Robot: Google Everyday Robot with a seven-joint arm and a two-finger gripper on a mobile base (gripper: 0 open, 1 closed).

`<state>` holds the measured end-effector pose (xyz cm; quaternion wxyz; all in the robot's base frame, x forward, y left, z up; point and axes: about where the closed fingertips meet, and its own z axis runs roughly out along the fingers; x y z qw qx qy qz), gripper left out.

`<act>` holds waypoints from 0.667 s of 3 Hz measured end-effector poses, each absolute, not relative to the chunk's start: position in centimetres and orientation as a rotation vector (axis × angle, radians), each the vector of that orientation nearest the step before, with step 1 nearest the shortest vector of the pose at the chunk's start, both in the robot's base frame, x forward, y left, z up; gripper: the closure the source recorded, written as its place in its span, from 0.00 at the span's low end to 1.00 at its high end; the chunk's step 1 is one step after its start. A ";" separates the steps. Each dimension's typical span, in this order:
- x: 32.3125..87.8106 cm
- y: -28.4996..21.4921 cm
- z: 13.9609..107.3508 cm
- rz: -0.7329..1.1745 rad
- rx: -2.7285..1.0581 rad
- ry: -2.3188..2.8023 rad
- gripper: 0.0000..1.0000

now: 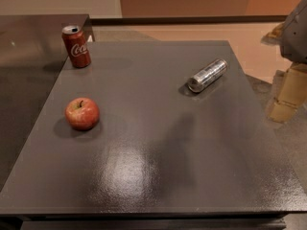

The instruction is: Place redbull can upright

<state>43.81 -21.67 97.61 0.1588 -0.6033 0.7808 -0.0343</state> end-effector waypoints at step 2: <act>44.2 -21.1 97.9 -0.114 -1.748 2.198 0.00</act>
Offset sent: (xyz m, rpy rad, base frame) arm 0.0087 0.0122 0.0011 -0.0135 -0.0163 0.0591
